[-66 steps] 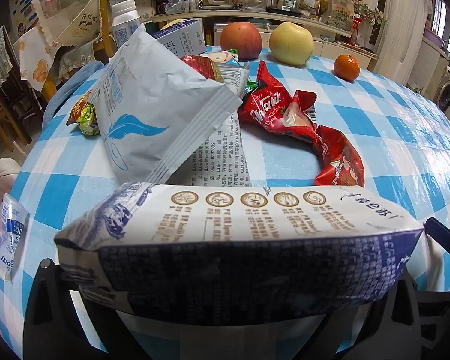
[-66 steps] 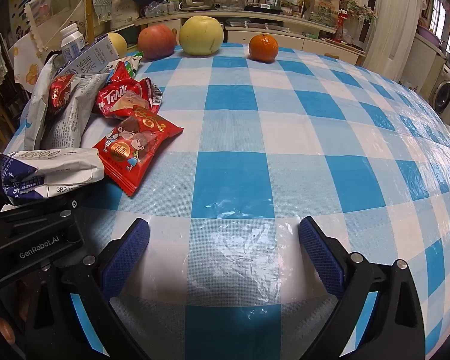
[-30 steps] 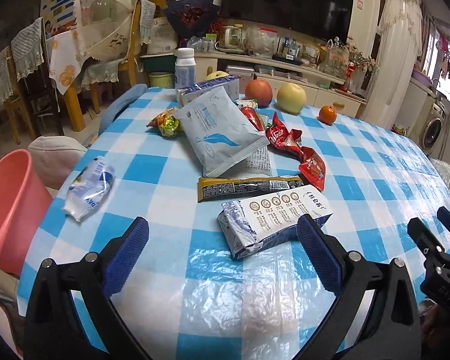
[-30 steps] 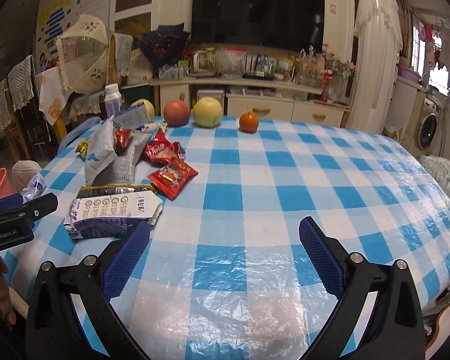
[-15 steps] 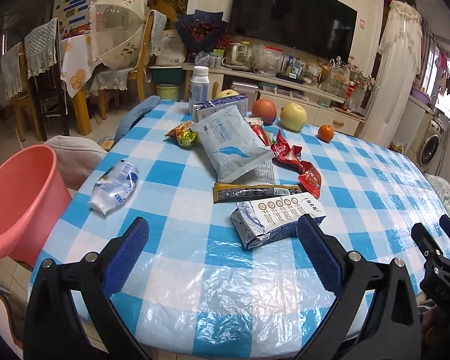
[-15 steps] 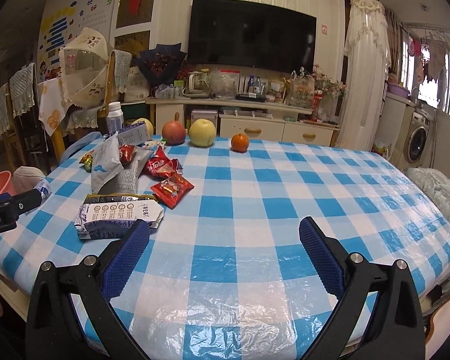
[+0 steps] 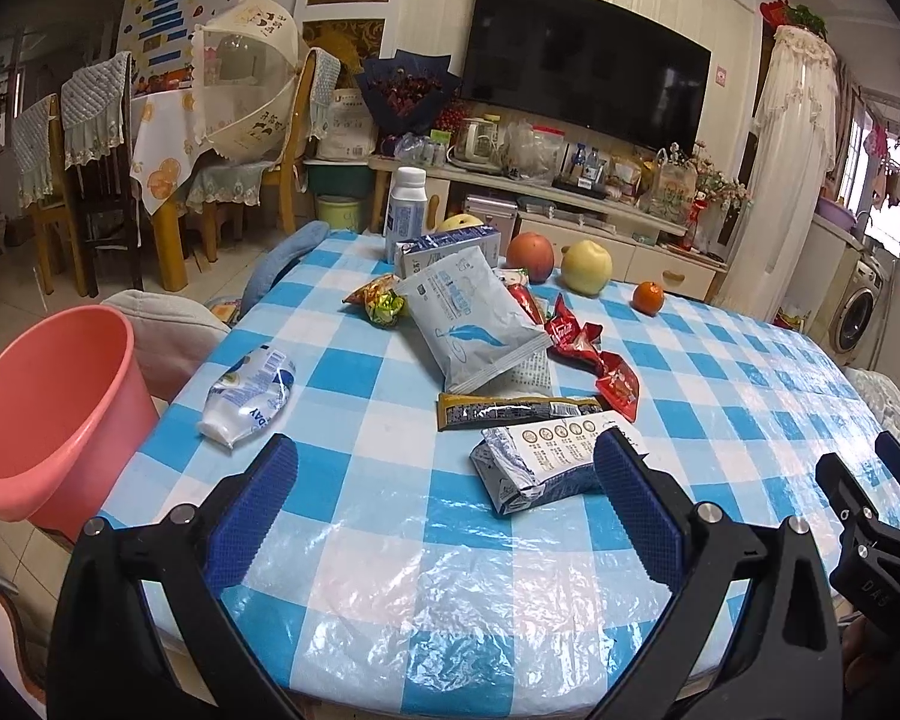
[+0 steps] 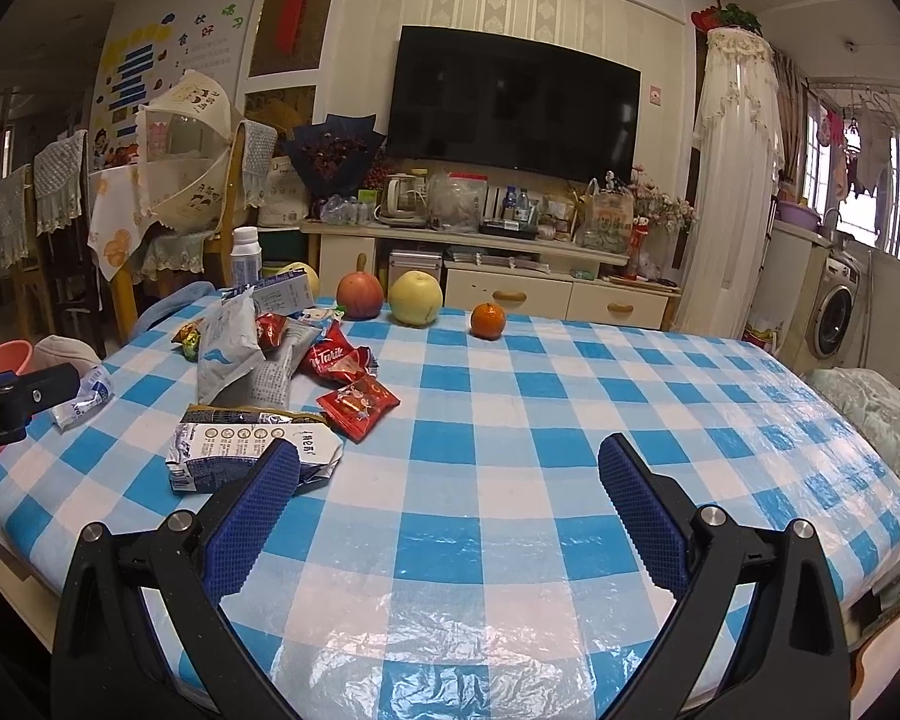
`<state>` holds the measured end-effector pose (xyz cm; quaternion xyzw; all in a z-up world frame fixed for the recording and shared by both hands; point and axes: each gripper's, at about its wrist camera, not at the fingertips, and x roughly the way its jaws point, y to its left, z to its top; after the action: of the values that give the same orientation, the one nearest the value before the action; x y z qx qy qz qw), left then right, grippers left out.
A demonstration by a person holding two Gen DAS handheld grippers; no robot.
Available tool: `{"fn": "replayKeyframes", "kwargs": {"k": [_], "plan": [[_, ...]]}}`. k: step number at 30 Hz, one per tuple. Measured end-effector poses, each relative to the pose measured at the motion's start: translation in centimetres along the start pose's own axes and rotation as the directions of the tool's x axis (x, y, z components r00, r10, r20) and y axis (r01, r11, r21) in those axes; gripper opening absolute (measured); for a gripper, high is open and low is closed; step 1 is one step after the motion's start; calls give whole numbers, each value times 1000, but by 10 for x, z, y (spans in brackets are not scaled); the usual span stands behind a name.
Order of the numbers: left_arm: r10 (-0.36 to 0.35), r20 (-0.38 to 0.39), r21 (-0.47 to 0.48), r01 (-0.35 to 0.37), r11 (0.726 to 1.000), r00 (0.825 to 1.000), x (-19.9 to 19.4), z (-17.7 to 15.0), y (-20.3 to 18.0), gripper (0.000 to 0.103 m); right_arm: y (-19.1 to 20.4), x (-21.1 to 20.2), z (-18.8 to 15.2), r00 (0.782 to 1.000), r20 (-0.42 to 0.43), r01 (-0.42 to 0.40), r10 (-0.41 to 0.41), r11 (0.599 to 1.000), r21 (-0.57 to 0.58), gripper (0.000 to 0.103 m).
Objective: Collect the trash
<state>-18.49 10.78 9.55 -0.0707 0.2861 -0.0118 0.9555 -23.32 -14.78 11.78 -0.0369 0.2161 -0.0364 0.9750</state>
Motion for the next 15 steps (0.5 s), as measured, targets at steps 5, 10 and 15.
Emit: {"fn": "replayKeyframes", "kwargs": {"k": [5,10,15], "plan": [[5,19,4,-5,1000,1000,0,0,2,100,-1,2,0,1000,-1,4,-4,1000,9,98],[14,41,13,-14,1000,999,-1,-1,4,100,-4,5,2,1000,5,13,-14,1000,24,98],[17,52,19,-18,1000,998,-1,-2,4,100,-8,7,2,1000,17,7,-8,999,37,98]]}}
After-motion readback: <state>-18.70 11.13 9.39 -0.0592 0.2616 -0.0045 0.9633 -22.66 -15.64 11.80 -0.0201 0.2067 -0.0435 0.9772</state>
